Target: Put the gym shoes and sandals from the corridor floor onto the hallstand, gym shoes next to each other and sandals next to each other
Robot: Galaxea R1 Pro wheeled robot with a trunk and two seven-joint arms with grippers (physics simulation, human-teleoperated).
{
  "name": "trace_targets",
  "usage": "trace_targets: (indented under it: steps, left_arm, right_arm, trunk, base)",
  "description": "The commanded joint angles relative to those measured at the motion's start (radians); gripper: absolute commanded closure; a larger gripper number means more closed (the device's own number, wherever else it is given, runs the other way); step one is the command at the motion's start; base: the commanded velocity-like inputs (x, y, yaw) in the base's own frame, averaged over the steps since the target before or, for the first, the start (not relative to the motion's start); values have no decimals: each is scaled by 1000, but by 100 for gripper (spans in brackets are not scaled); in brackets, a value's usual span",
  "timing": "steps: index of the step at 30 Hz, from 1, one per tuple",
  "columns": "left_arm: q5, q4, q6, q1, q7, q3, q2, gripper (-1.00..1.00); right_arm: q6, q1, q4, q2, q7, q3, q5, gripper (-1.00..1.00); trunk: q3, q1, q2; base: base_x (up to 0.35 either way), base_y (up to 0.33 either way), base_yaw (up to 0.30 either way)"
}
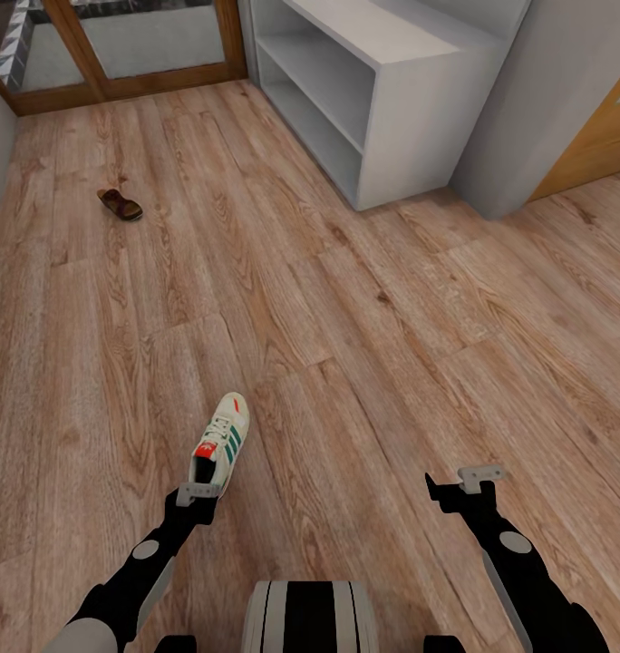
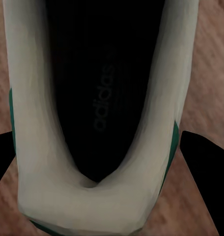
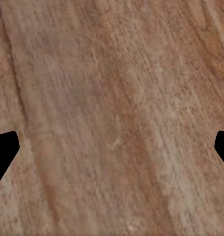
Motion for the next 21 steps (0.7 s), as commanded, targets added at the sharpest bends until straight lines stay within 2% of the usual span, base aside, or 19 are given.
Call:
trace_targets:
  steps: [1,19,21]
  left_arm:
    - [-3,1,-3,0,-3,1,0,100]
    - [-2,-1,-5,1,-4,-1,0,100]
    - [-2,-1,-5,1,-4,-1,0,100]
  right_arm:
    - [6,0,-2,0,6,-2,5,-100]
    - [6,0,-2,0,6,-1,5,-100]
    - [6,0,-2,0,6,-1,5,-100]
  trunk:
    - [-1,0,0]
    - [-1,0,0]
    - [7,-1,0]
  base:
    - [0,0,0]
    - [0,0,0]
    - [0,0,0]
